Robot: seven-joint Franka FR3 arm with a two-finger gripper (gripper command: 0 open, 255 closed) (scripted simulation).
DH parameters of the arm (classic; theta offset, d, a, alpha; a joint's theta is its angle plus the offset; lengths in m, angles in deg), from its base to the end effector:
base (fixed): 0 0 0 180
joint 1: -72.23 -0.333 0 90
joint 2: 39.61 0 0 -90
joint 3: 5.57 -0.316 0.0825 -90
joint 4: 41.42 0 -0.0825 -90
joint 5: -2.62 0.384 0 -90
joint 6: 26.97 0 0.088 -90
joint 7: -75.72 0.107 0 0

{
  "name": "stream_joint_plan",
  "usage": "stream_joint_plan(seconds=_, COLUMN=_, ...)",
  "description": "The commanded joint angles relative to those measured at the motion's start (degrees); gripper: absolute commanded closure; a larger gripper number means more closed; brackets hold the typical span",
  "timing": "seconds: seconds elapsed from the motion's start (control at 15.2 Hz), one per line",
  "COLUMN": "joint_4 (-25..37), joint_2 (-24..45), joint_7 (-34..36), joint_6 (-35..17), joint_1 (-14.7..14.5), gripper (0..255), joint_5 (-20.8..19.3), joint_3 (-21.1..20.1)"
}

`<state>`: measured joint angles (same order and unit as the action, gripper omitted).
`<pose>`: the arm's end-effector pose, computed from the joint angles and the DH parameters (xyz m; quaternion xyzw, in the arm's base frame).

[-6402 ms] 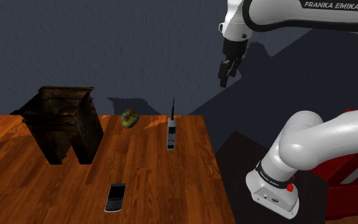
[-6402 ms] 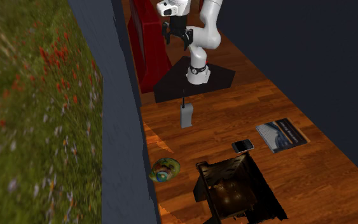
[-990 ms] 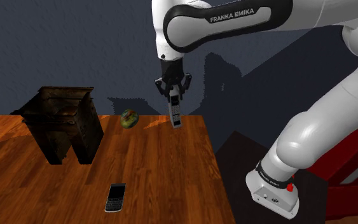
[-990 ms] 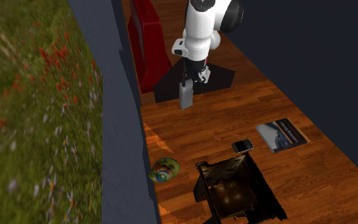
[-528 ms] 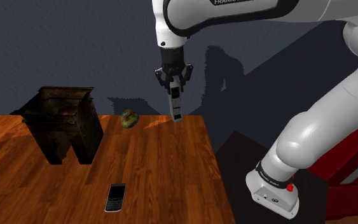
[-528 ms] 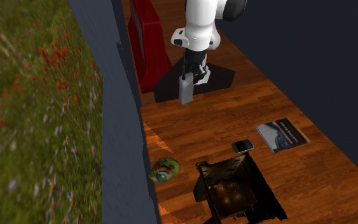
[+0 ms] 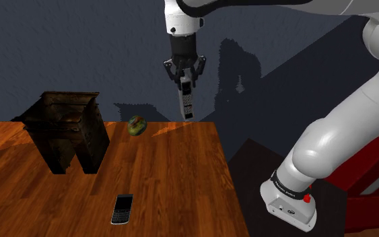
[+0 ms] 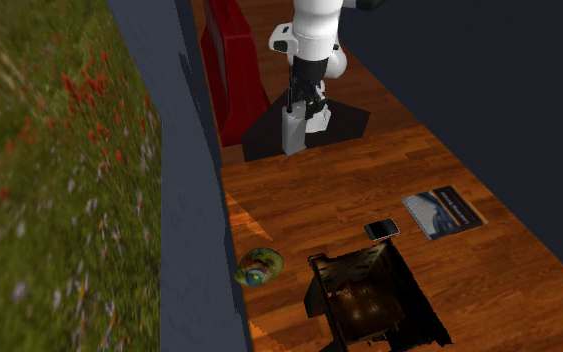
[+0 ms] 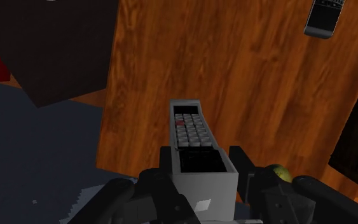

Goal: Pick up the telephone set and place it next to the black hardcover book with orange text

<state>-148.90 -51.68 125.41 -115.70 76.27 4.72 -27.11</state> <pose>0.4552 0.1639 0.5808 0.9566 -0.2834 -0.0435 0.0527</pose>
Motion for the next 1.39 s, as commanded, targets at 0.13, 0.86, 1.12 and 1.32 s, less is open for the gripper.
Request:
stream_joint_plan(seconds=0.13, joint_4=3.8, joint_2=0.6, joint_7=0.0, joint_6=3.2, joint_1=0.1, gripper=255, joint_5=-0.3, joint_3=0.1)
stream_joint_plan(seconds=0.86, joint_4=15.2, joint_2=3.3, joint_7=0.5, joint_6=12.1, joint_1=0.2, gripper=255, joint_5=-1.1, joint_3=-0.2)
stream_joint_plan(seconds=1.12, joint_4=20.1, joint_2=4.8, joint_7=0.9, joint_6=15.5, joint_1=0.2, gripper=255, joint_5=-1.6, joint_3=-0.5)
stream_joint_plan(seconds=1.32, joint_4=24.0, joint_2=6.2, joint_7=1.2, joint_6=18.2, joint_1=0.1, gripper=255, joint_5=-2.0, joint_3=-0.7)
